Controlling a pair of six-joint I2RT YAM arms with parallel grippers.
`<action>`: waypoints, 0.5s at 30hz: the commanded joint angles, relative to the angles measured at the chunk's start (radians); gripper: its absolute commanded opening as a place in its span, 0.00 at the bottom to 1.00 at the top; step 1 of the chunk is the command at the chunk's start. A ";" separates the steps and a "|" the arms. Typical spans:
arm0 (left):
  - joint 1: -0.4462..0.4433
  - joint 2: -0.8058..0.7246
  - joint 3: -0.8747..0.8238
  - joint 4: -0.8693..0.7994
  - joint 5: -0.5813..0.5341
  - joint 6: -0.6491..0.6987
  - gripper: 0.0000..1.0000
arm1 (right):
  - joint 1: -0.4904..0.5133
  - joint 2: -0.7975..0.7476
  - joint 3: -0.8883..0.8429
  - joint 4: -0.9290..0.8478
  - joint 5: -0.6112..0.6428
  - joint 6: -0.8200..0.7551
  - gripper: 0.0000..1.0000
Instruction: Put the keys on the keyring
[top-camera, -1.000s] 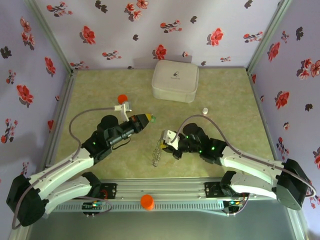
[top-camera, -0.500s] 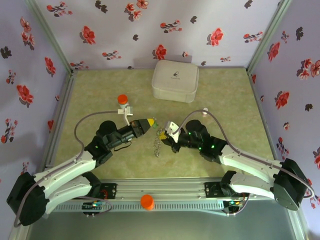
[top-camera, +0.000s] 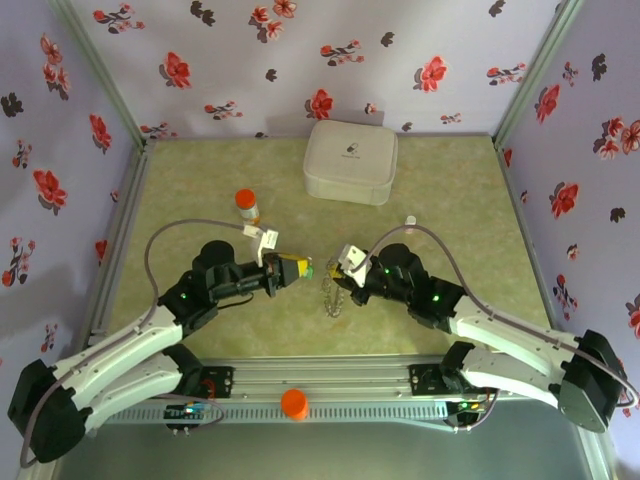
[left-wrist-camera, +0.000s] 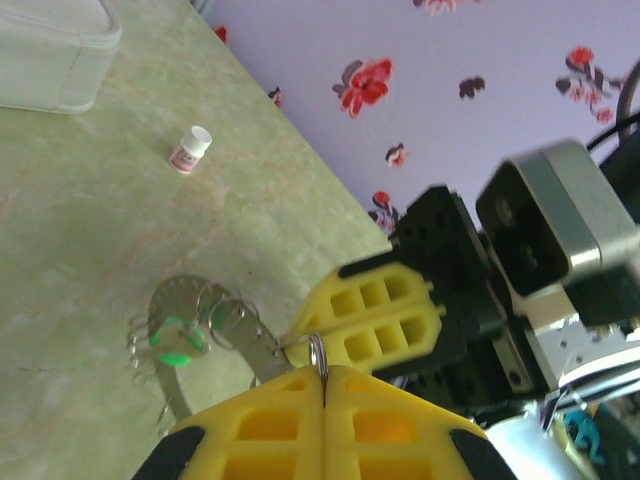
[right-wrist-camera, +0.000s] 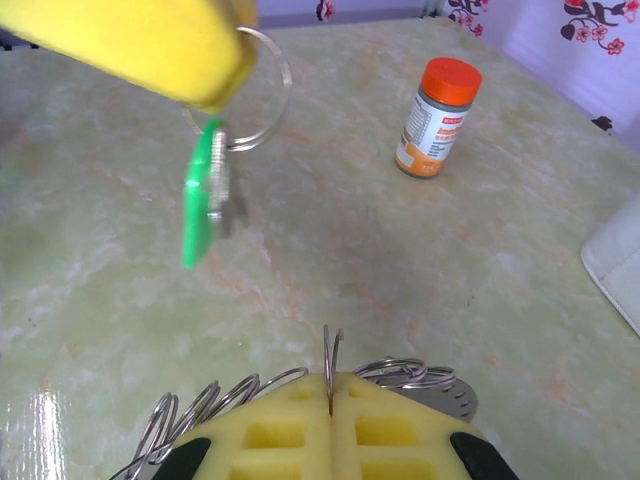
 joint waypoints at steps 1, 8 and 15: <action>0.008 -0.022 0.046 -0.108 0.063 0.165 0.00 | -0.005 -0.021 -0.004 0.010 0.023 -0.040 0.00; 0.012 -0.015 0.104 -0.300 -0.195 0.178 0.00 | -0.005 -0.025 0.003 -0.001 0.011 -0.052 0.00; 0.054 0.043 -0.058 -0.152 -0.506 -0.501 0.00 | -0.005 -0.034 -0.004 -0.009 0.014 -0.051 0.00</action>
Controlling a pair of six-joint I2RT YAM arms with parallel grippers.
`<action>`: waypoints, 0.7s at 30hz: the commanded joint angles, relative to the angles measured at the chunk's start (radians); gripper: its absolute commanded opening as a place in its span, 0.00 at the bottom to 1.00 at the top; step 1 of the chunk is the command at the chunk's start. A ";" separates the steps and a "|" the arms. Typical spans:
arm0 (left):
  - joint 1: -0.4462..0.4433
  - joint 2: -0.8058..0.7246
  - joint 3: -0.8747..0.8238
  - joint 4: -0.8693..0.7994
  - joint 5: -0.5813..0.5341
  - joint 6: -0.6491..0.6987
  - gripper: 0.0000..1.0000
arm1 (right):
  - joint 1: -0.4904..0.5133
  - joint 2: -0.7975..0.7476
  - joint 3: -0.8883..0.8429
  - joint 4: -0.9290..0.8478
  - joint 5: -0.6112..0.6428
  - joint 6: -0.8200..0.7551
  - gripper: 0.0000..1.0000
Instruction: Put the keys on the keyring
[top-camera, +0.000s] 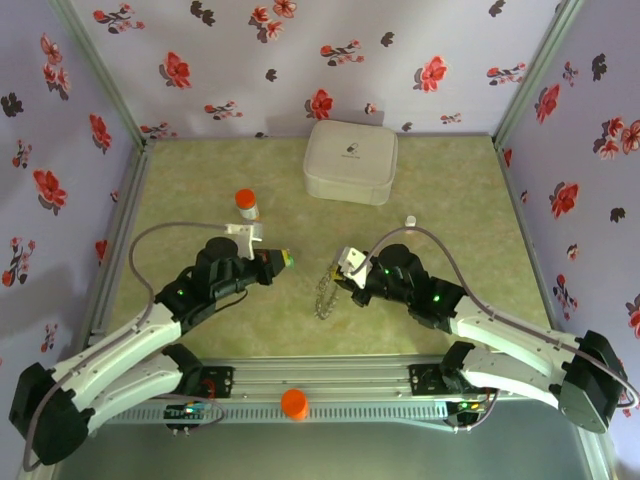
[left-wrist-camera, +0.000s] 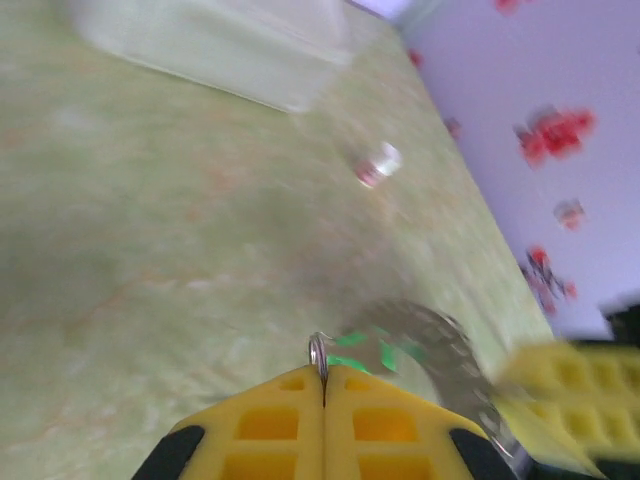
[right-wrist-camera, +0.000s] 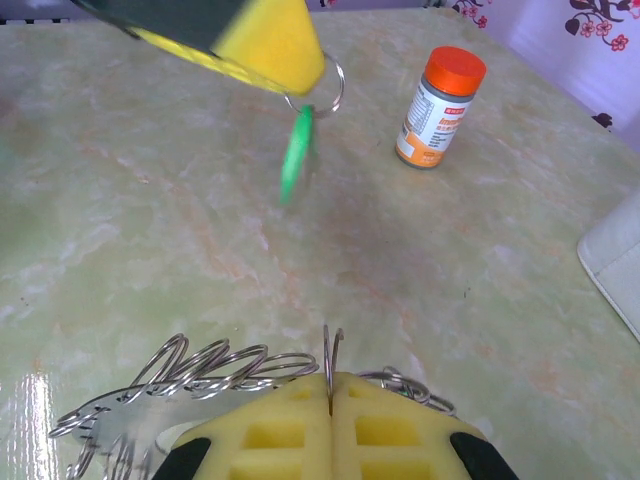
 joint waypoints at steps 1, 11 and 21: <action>0.009 0.045 -0.071 0.050 -0.168 -0.369 0.00 | -0.004 -0.029 -0.003 0.014 0.008 -0.020 0.00; 0.019 0.244 -0.134 0.353 -0.367 -0.581 0.00 | 0.001 -0.038 -0.001 0.006 -0.011 -0.010 0.00; -0.079 0.550 -0.122 0.498 -0.554 -0.878 0.00 | 0.017 -0.065 0.001 -0.009 -0.007 0.002 0.00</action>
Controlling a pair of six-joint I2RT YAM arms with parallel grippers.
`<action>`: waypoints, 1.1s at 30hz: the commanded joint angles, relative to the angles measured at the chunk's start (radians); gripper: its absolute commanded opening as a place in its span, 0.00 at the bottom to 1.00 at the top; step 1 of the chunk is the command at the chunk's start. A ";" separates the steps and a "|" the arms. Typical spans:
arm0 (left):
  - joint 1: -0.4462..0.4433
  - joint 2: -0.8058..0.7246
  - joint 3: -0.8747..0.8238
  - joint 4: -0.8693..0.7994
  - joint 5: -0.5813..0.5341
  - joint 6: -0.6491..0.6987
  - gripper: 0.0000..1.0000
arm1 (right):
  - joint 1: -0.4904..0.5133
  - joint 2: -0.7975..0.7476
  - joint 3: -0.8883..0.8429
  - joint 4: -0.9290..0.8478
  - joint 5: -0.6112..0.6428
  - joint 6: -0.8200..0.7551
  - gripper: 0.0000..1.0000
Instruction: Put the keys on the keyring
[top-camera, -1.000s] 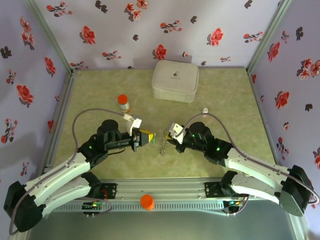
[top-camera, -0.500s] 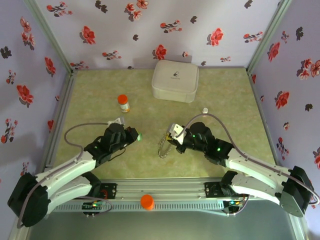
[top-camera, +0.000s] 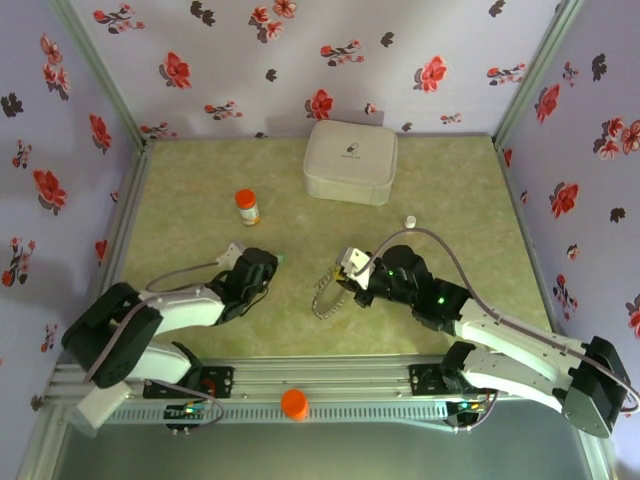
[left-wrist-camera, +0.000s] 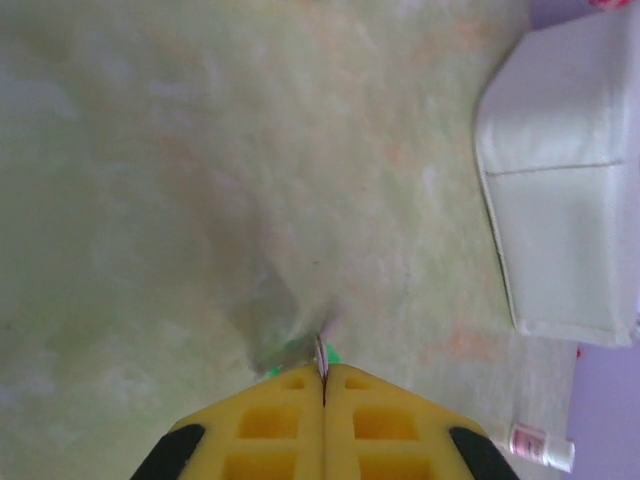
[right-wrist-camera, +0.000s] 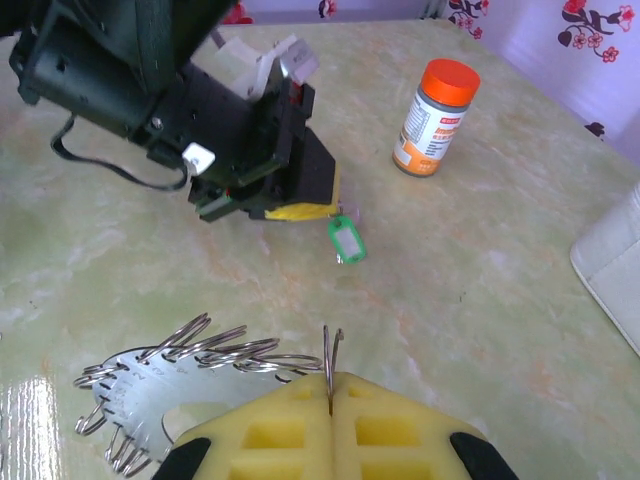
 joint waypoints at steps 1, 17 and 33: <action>-0.076 0.043 0.008 0.048 -0.130 -0.165 0.00 | 0.013 -0.028 0.002 0.013 -0.004 0.000 0.00; -0.424 -0.205 0.157 -0.825 -0.521 -0.348 0.70 | 0.016 -0.037 -0.026 0.033 0.000 0.000 0.00; -0.046 -0.138 0.399 -0.942 0.158 1.349 0.62 | 0.019 -0.067 -0.037 0.022 -0.010 0.012 0.00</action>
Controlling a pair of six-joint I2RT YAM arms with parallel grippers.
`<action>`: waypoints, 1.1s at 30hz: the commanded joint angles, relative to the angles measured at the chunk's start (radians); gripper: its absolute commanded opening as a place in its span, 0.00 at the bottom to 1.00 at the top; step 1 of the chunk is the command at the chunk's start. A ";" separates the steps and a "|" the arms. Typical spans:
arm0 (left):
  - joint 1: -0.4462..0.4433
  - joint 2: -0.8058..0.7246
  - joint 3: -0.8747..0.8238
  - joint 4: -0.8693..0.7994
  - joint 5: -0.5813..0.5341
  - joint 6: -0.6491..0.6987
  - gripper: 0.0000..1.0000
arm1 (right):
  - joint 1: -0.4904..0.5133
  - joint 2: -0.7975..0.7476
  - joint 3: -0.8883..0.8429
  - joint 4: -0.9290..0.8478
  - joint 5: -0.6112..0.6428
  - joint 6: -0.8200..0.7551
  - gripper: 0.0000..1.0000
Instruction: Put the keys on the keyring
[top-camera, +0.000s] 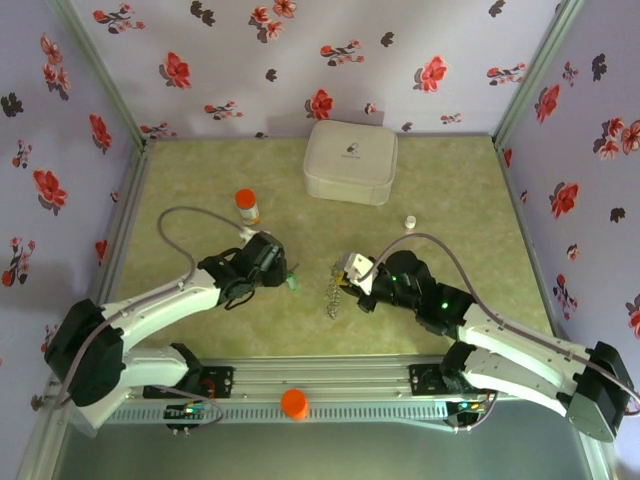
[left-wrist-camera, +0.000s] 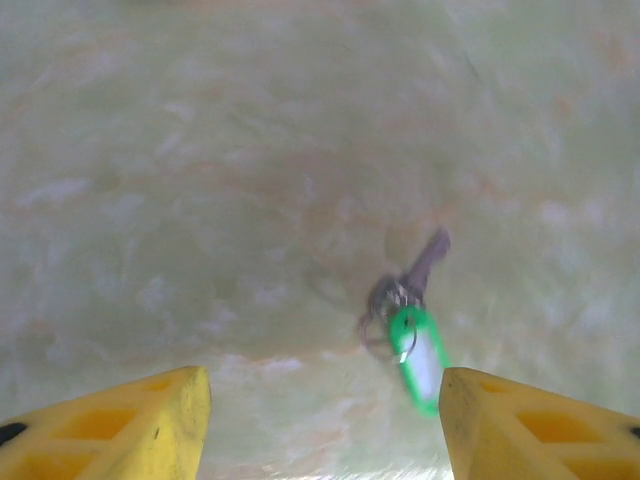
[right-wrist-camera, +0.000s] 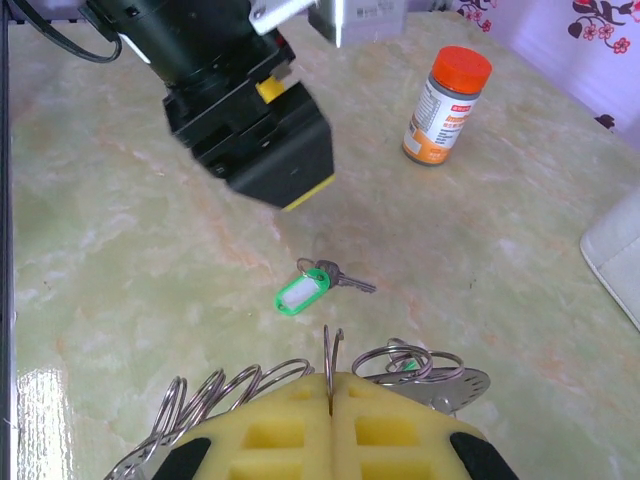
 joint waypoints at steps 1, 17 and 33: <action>0.020 -0.004 0.054 -0.076 0.109 0.473 0.60 | 0.008 -0.022 0.004 0.029 -0.013 0.011 0.00; 0.227 0.064 -0.105 0.269 0.568 1.505 0.55 | 0.010 -0.084 -0.006 -0.016 0.000 -0.001 0.00; 0.200 0.172 -0.218 0.512 0.513 1.719 0.51 | 0.011 -0.076 0.004 -0.047 0.000 -0.030 0.00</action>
